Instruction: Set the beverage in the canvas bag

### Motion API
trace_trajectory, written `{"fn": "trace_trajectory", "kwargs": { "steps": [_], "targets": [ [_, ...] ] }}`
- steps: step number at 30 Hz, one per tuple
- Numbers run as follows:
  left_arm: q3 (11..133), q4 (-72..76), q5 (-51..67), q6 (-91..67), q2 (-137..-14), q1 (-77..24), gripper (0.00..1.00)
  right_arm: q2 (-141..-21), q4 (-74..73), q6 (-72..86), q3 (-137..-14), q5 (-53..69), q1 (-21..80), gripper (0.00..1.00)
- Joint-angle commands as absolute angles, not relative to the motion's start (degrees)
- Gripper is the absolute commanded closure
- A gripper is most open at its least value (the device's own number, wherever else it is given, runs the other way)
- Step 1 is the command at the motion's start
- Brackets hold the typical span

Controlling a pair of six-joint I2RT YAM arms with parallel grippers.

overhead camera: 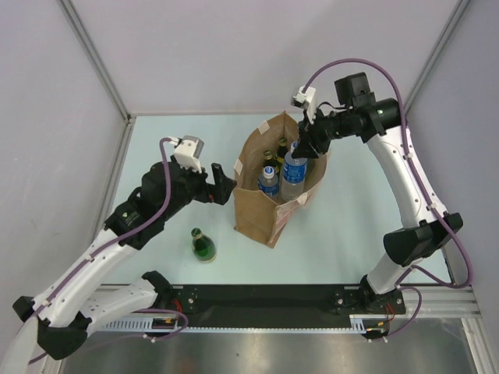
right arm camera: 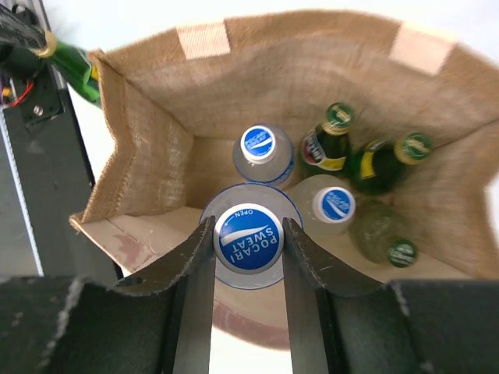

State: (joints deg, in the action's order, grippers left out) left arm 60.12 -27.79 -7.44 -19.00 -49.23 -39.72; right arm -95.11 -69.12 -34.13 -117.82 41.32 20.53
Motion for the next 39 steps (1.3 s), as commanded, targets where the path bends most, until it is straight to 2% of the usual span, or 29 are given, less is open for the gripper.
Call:
{"fn": "trace_trajectory", "kwargs": {
  "steps": [1,13,19,22,24,25,26,28,29,33,39],
  "targets": [
    [62.05,-25.58,-1.32,-20.74,-52.37,-39.38,0.0,-92.9,-61.61,-36.21,-113.92,46.4,21.8,1.0],
    [63.81,-24.96,1.14,-20.57,-56.51,-39.46,0.0,-93.34,-58.01,-39.29,-103.63,46.14,23.73,1.0],
    [64.86,-29.0,-2.54,-16.36,-54.58,-39.29,0.0,-93.43,-55.56,-42.36,-94.93,44.48,25.49,1.0],
    [65.48,-31.46,-4.3,-15.47,-52.83,-39.11,0.0,-93.95,-55.28,-44.03,-91.85,43.69,26.37,0.96],
    [65.57,-33.04,-4.57,-15.9,-51.69,-38.94,0.0,-94.22,-56.07,-46.04,-90.88,43.33,26.63,0.9],
    [65.48,-33.48,-4.48,-16.34,-51.24,-38.85,0.0,-94.57,-57.29,-46.66,-90.88,43.16,26.72,0.82],
    [65.48,-34.1,-4.31,-16.78,-51.07,-38.76,0.0,-94.48,-58.09,-47.28,-90.97,43.15,26.63,0.6],
    [65.57,-36.29,-3.96,-18.28,-50.19,-38.85,0.0,-93.7,-59.67,-48.69,-91.4,43.16,26.72,0.5],
    [65.48,-37.08,-4.04,-18.89,-49.92,-38.76,0.0,-93.08,-59.76,-48.78,-91.84,43.07,26.72,0.4],
    [65.74,-42.0,-4.13,-23.1,-47.82,-38.76,0.0,-90.71,-62.21,-49.39,-95.44,42.54,26.63,0.3],
    [68.11,-51.49,-3.17,-28.47,-47.2,-38.85,0.03,-89.03,-65.56,-47.38,-103.62,47.97,26.89,0.29]
  ]
}}
